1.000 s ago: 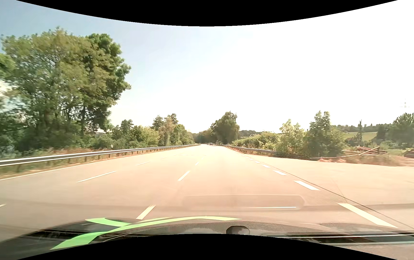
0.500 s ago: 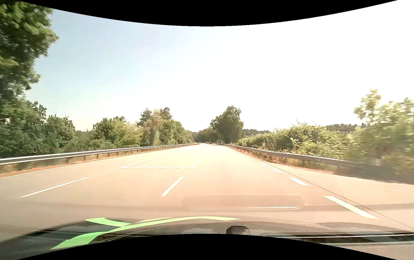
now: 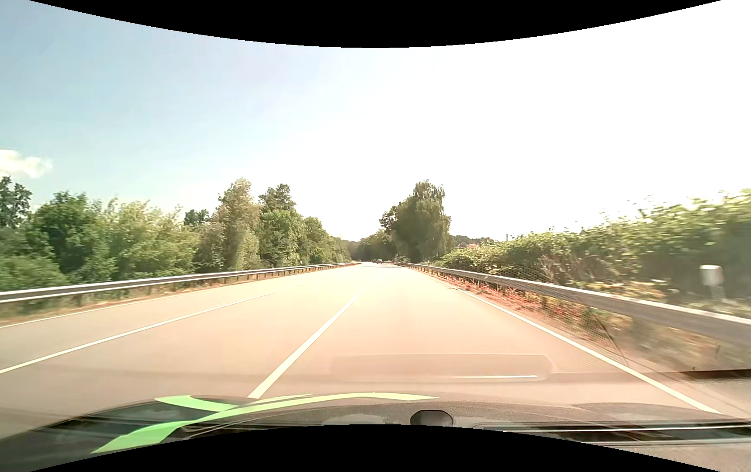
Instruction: Follow the waypoints while adhering to traffic rules and regulations
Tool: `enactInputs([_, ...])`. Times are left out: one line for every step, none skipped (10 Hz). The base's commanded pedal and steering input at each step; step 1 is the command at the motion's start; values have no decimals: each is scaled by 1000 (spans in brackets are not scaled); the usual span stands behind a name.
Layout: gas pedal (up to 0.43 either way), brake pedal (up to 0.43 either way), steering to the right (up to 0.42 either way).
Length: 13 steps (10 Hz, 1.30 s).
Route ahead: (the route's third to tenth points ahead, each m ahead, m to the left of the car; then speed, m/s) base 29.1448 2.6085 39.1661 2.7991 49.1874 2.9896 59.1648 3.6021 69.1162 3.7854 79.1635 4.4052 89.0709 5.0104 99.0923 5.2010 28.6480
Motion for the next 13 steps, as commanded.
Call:
enactInputs([280, 0, -4])
enactInputs([280, 0, -4])
enactInputs([280, 0, -5])
enactInputs([287, 0, -6])
enactInputs([287, 0, -7])
enactInputs([287, 0, -7])
enactInputs([268, 0, -7])
enactInputs([248, 0, -8])
enactInputs([248, 0, -8])
enactInputs([248, 0, -8])
enactInputs([248, 0, -8])
enactInputs([260, 0, -8])
enactInputs([280, 0, -7])
